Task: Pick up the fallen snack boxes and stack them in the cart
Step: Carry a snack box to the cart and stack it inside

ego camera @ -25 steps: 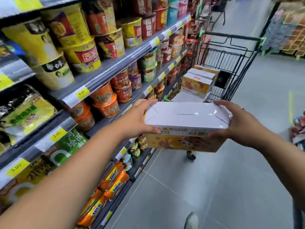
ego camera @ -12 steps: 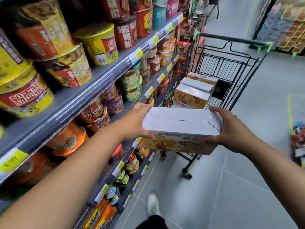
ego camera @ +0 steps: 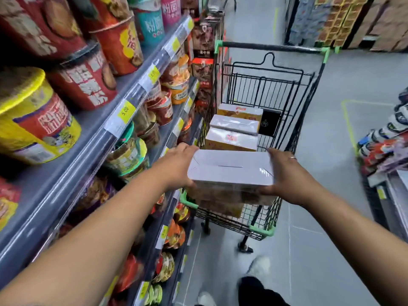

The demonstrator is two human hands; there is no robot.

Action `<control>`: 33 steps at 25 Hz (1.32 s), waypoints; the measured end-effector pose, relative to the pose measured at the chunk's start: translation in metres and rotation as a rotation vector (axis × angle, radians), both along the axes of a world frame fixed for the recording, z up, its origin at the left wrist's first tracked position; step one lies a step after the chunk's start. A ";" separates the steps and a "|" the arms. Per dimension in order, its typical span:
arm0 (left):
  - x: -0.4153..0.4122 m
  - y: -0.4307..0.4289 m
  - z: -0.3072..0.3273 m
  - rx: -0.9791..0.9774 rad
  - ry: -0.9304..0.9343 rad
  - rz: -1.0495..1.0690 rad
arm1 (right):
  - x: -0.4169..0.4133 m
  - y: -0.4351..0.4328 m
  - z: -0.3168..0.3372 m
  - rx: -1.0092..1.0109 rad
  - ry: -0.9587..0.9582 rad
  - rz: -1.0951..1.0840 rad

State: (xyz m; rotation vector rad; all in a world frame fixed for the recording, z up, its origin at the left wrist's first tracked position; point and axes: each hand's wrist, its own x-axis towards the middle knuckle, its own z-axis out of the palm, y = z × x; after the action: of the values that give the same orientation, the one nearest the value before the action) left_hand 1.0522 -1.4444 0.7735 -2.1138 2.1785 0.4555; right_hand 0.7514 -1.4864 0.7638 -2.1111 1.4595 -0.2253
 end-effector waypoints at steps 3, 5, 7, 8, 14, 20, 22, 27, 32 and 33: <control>-0.001 -0.046 -0.022 0.033 -0.051 -0.005 | 0.003 -0.041 -0.021 0.044 0.038 -0.010; -0.005 -0.074 -0.036 0.049 -0.098 -0.013 | 0.004 -0.065 -0.037 0.072 0.064 -0.011; -0.007 -0.098 -0.051 0.062 -0.137 -0.005 | 0.005 -0.087 -0.053 0.086 0.079 -0.006; -0.008 -0.106 -0.057 0.067 -0.153 0.001 | 0.007 -0.096 -0.059 0.081 0.084 -0.001; 0.001 -0.149 -0.096 0.142 -0.216 -0.001 | 0.028 -0.135 -0.097 0.134 0.157 0.039; 0.020 -0.189 -0.132 0.201 -0.243 -0.064 | 0.048 -0.161 -0.128 0.194 0.191 -0.024; 0.024 -0.200 -0.146 0.217 -0.239 -0.088 | 0.055 -0.167 -0.139 0.207 0.211 -0.042; 0.030 -0.222 -0.170 0.174 -0.258 -0.161 | 0.062 -0.179 -0.164 0.245 0.227 -0.111; 0.039 -0.231 -0.190 0.155 -0.310 -0.192 | 0.075 -0.179 -0.186 0.239 0.212 -0.171; 0.040 -0.230 -0.192 0.150 -0.309 -0.190 | 0.076 -0.180 -0.188 0.236 0.212 -0.181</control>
State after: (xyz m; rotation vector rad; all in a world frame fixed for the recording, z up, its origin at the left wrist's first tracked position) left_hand 1.0917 -1.6748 0.5812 -1.7468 2.0688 0.2485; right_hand 0.8278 -1.6664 0.5760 -1.8592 1.7109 0.1032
